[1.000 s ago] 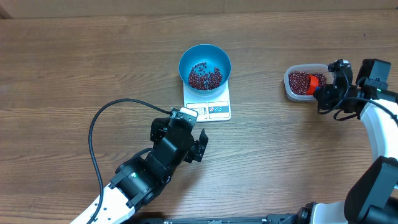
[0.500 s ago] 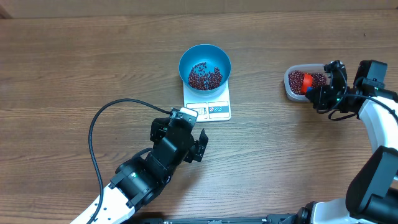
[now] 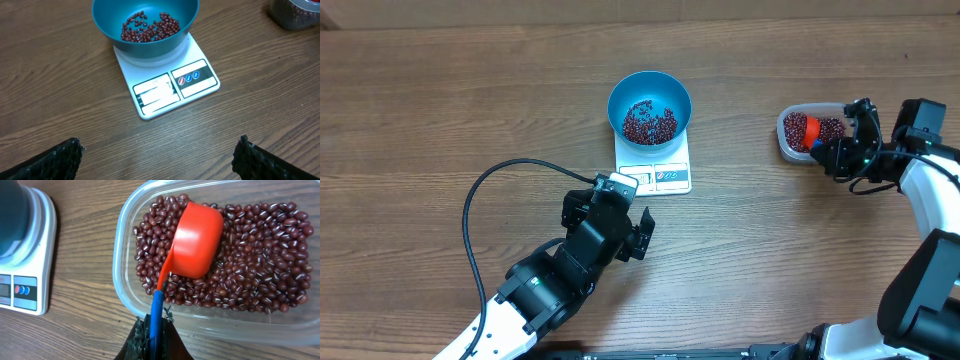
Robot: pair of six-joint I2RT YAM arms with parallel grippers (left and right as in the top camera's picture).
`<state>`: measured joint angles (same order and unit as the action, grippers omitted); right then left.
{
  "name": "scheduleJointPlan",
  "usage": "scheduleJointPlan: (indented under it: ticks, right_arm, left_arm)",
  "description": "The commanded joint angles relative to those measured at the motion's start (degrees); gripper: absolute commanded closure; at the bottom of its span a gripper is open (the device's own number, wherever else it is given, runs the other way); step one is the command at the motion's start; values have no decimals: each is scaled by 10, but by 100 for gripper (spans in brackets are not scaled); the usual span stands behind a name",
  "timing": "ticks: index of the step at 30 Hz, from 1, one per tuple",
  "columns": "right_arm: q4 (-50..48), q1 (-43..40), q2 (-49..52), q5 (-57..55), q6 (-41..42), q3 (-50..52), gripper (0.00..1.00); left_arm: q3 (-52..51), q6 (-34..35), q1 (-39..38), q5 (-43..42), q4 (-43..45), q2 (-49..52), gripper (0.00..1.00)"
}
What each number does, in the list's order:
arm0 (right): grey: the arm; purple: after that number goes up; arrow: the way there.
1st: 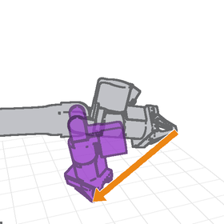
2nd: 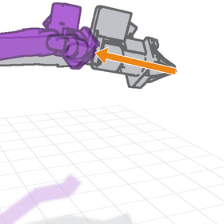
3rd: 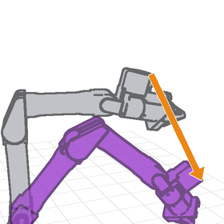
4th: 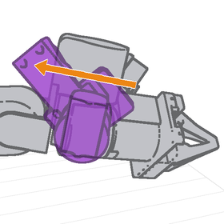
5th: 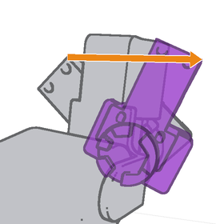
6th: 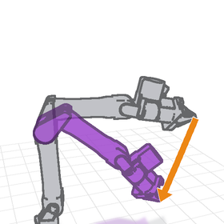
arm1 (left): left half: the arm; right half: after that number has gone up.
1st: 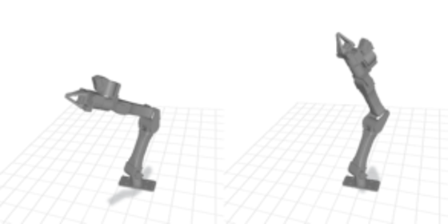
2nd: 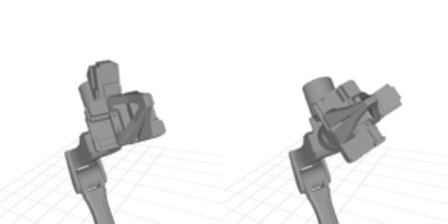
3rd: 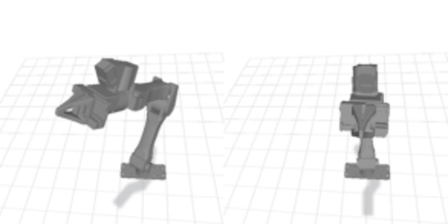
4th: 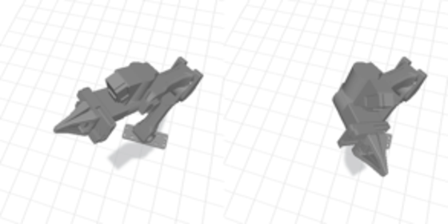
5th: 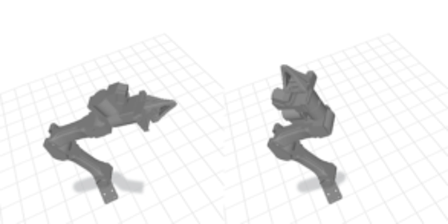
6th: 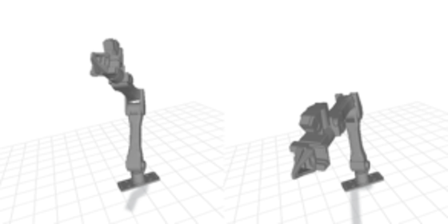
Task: Scoop item into bowl and weigh 150g on scale
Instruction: 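Drag the red scoop through the beans with the right gripper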
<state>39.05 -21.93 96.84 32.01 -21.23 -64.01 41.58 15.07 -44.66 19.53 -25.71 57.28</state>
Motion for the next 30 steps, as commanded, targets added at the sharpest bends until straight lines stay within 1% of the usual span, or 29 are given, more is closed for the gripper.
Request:
scheduleJointPlan:
  ticks: [1,6,18,23,30]
  right_arm:
    - [4,-13,16,48,2,4,96]
    - [9,-33,16,100,1,4,96]
    - [16,-70,16,157,2,4,96]
    - [16,-87,16,157,4,4,96]
    - [13,-90,16,168,4,4,96]
  left_arm:
    - [-3,8,-4,-1,0,-3,0]
    - [-3,8,-4,-1,0,-3,0]
    - [-3,8,-4,-1,0,-3,0]
    - [-3,8,-4,-1,0,-3,0]
    - [-3,8,-4,-1,0,-3,0]
